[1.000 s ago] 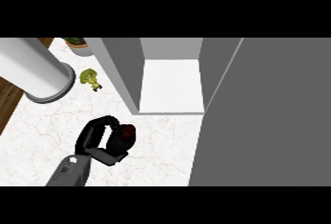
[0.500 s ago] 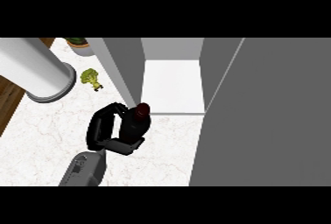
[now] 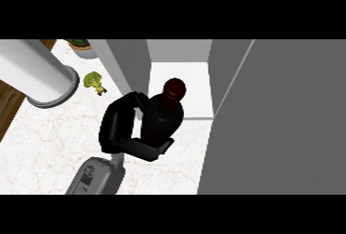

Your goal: Pick up the wine, place it into the cabinet and close the cabinet

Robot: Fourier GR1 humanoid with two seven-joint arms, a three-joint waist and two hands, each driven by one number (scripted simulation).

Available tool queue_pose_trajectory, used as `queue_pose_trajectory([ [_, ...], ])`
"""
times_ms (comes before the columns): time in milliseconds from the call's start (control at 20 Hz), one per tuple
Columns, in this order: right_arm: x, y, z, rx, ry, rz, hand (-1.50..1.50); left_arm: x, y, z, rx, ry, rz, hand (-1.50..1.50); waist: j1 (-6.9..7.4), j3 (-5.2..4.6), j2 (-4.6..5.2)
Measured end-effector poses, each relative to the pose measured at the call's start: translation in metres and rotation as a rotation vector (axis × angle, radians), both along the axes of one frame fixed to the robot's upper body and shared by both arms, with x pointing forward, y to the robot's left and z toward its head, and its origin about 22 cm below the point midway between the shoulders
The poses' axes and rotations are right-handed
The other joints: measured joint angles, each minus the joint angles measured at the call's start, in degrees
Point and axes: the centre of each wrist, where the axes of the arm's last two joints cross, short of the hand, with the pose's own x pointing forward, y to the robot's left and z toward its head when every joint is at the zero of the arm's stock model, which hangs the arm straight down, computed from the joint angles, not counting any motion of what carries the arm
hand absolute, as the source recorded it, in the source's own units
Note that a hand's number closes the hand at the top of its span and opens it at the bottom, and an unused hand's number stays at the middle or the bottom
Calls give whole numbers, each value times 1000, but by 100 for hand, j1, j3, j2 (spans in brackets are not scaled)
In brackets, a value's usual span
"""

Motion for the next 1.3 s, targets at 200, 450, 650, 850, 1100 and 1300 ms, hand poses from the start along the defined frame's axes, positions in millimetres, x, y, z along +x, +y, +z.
queue_pose_trajectory([
  [200,0,3,1,-2,-2,17,-150,1,-20,35,-5,8,11,150,-18,-2,7],
  [450,1,-1,0,-1,8,10,-150,15,-41,77,-2,30,39,150,-41,-3,17],
  [650,0,-2,3,-10,-4,7,-150,26,-52,87,4,63,67,150,-66,-4,23],
  [850,0,-4,3,-10,-3,4,-150,46,-55,87,19,65,101,150,-88,-4,34],
  [1100,0,-4,0,-7,6,5,-150,58,-63,84,90,30,137,150,-81,-5,32],
  [1300,2,-4,1,-7,1,9,-150,68,-69,77,142,1,157,150,-81,-4,39],
])
